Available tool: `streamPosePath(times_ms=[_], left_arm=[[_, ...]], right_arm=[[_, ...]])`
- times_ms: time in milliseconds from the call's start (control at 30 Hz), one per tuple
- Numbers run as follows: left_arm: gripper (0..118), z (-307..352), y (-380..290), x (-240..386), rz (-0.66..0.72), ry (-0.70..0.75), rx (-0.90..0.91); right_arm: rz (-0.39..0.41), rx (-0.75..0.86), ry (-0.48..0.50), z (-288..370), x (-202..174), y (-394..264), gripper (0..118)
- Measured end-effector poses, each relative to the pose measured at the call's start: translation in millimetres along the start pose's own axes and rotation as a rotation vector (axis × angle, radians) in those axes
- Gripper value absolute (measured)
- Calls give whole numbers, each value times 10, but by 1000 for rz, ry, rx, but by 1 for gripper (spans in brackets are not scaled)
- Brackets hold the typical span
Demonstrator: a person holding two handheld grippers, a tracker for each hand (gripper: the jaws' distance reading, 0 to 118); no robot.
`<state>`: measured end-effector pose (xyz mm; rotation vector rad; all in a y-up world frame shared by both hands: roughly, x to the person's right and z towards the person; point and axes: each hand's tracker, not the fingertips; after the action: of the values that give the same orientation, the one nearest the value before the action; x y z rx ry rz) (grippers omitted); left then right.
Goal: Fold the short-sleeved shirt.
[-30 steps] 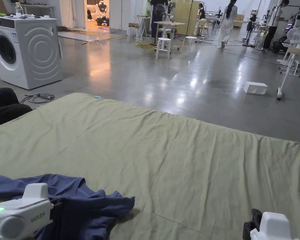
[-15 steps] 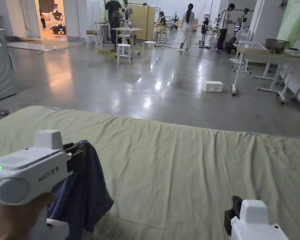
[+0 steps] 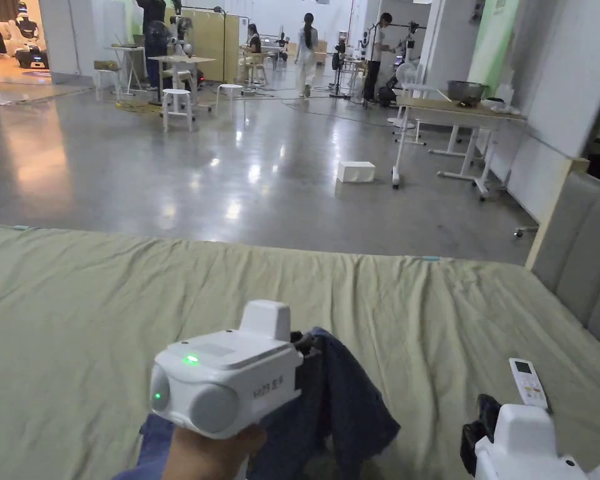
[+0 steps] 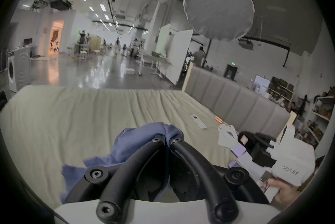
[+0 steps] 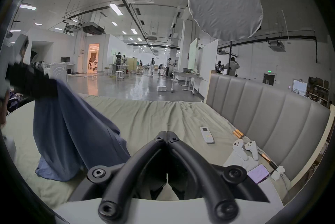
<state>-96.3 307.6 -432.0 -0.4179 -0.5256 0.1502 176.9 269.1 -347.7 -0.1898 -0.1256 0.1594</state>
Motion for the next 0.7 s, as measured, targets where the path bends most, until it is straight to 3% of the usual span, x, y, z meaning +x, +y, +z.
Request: streamPosePath(times_ms=[100, 333, 367, 400, 500, 567, 700], left_arm=[[4, -237, -435, 218, 26, -64, -107], [5, -397, -1174, 359, 78, -61, -242], [8, -388, -1214, 340, 85, -53, -253], [19, -363, -1240, 320, 90, -51, -259], [66, -233, -1224, 211, 99, -20, -253], [73, -96, -1147, 86, 111, 8, -191], [73, 221, -900, -230, 107, 141, -62]], right_arm=[[-7, -20, -21, 30, 107, -89, 0], [-14, -60, -37, 56, 219, -239, 0], [-15, -63, -37, 51, 219, -250, 0], [-16, -68, -36, 43, 217, -259, 0], [-22, -75, -26, 33, 181, -270, 0], [-24, -74, -16, 29, 135, -245, 0], [-32, -58, 10, 14, 13, -165, 0]])
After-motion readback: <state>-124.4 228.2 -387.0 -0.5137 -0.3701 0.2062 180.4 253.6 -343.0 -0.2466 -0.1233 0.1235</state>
